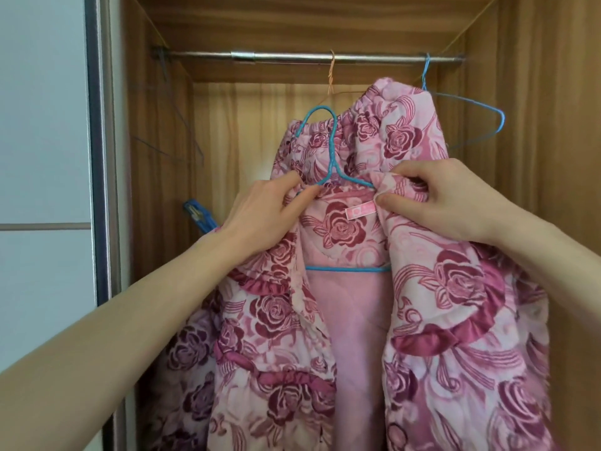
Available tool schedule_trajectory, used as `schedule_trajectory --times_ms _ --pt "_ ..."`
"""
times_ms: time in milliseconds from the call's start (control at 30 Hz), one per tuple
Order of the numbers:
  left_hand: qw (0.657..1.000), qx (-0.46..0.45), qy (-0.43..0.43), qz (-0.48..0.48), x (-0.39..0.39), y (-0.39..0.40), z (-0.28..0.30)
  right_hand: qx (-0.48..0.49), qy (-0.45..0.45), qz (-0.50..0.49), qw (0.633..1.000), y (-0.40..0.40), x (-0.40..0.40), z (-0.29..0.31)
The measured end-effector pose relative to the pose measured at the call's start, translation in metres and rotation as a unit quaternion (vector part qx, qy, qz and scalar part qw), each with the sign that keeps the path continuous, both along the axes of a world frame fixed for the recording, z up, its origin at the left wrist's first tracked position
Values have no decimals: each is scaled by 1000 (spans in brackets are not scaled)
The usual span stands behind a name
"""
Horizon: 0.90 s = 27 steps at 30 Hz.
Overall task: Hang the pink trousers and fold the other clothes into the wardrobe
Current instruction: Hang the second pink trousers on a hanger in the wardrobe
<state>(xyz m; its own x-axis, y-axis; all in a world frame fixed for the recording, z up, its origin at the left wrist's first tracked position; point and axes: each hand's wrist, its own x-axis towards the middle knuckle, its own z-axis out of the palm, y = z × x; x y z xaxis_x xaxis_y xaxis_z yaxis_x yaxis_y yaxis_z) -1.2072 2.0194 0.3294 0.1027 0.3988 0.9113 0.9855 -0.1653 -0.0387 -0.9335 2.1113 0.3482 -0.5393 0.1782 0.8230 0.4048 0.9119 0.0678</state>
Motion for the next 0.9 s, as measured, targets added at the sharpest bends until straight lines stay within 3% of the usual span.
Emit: schedule_trajectory --times_ms 200,433,633,800,900 --pt "997 65 5 34 -3 6 8 -19 19 -17 999 -8 -1 12" --pt "990 132 7 42 -12 13 55 -24 24 -94 995 -3 -1 47" --pt "993 82 -45 66 -13 27 83 26 68 -123 990 -3 -25 70" --pt "984 0 -176 8 -8 49 105 37 84 -170 981 -8 -46 89" --pt "979 -24 -201 -10 -2 58 113 23 98 -208 973 -11 -57 107"
